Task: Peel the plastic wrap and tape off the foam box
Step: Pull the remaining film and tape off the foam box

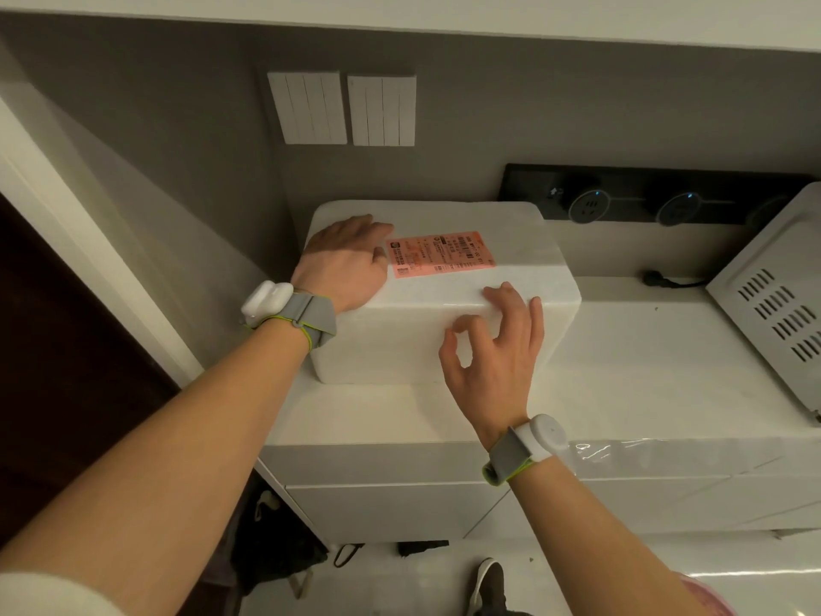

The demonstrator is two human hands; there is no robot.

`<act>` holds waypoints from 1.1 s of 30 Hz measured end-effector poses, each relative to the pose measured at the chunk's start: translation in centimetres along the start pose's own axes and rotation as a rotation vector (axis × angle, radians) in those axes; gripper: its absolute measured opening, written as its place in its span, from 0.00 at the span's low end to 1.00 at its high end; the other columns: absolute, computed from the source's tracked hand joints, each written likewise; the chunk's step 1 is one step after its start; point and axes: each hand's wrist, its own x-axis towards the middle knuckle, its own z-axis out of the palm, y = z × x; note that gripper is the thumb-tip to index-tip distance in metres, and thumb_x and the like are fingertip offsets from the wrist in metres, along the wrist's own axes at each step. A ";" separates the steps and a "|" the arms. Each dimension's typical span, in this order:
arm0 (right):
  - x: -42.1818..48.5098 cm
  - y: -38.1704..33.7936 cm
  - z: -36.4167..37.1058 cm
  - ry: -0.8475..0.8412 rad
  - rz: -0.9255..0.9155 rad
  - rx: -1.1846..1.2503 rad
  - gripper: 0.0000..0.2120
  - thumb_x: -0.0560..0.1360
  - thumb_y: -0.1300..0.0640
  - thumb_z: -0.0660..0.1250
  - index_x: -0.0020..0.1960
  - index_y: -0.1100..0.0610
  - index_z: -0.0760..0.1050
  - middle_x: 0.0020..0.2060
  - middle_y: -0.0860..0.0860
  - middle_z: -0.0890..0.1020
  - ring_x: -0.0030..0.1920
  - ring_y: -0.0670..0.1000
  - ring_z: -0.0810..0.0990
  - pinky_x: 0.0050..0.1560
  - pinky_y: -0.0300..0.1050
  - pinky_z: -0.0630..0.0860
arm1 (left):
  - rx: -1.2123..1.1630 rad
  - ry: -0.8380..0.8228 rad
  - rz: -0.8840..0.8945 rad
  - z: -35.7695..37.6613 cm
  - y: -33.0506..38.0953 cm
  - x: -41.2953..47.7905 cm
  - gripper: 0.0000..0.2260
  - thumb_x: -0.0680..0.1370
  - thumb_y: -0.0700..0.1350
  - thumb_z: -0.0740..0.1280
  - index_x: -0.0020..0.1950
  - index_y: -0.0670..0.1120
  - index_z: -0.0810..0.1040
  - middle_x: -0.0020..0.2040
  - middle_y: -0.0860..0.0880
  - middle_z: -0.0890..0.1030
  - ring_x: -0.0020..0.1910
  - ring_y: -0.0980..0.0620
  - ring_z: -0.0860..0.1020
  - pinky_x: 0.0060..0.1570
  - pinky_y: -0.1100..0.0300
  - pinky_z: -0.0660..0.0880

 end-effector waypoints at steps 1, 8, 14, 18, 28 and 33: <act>-0.1 -0.2 0.1 0.000 0.015 0.000 0.05 0.74 0.58 0.71 0.45 0.60 0.78 0.60 0.62 0.77 0.69 0.65 0.72 0.74 0.67 0.59 | -0.001 0.000 0.001 0.0 0.0 0.0 0.21 0.81 0.47 0.54 0.75 0.56 0.65 0.78 0.51 0.62 0.75 0.48 0.61 0.73 0.53 0.58; -0.3 -1.3 0.5 0.016 0.093 0.029 0.05 0.73 0.59 0.71 0.44 0.61 0.78 0.61 0.62 0.76 0.71 0.65 0.70 0.74 0.68 0.57 | 0.000 0.032 0.013 0.5 -0.3 0.2 0.21 0.81 0.47 0.55 0.74 0.56 0.66 0.77 0.50 0.64 0.74 0.47 0.63 0.72 0.54 0.59; -0.3 -1.7 0.6 0.032 0.128 0.028 0.04 0.72 0.60 0.71 0.43 0.61 0.78 0.60 0.62 0.77 0.71 0.65 0.70 0.75 0.68 0.57 | -0.004 0.018 0.013 0.6 -0.4 0.3 0.21 0.81 0.47 0.55 0.74 0.56 0.66 0.77 0.50 0.64 0.74 0.46 0.63 0.72 0.52 0.60; -0.3 -1.7 0.7 0.035 0.139 0.024 0.04 0.71 0.60 0.71 0.42 0.60 0.78 0.60 0.62 0.78 0.71 0.65 0.70 0.75 0.68 0.57 | 0.002 0.010 0.007 0.4 -0.3 0.2 0.21 0.81 0.48 0.55 0.74 0.56 0.66 0.77 0.51 0.64 0.74 0.47 0.63 0.72 0.53 0.59; -0.2 -1.8 1.0 0.056 0.162 0.021 0.05 0.70 0.59 0.71 0.40 0.60 0.76 0.60 0.61 0.77 0.71 0.64 0.71 0.75 0.68 0.57 | -0.013 0.009 0.003 0.2 -0.1 0.0 0.21 0.81 0.47 0.55 0.74 0.56 0.66 0.77 0.51 0.64 0.74 0.47 0.62 0.72 0.53 0.59; -0.2 -1.8 1.1 0.063 0.166 0.037 0.05 0.69 0.60 0.72 0.40 0.60 0.76 0.60 0.61 0.77 0.71 0.64 0.71 0.75 0.68 0.57 | -0.012 0.014 0.003 0.1 0.0 -0.1 0.21 0.81 0.47 0.55 0.74 0.55 0.66 0.77 0.51 0.64 0.74 0.47 0.62 0.73 0.53 0.59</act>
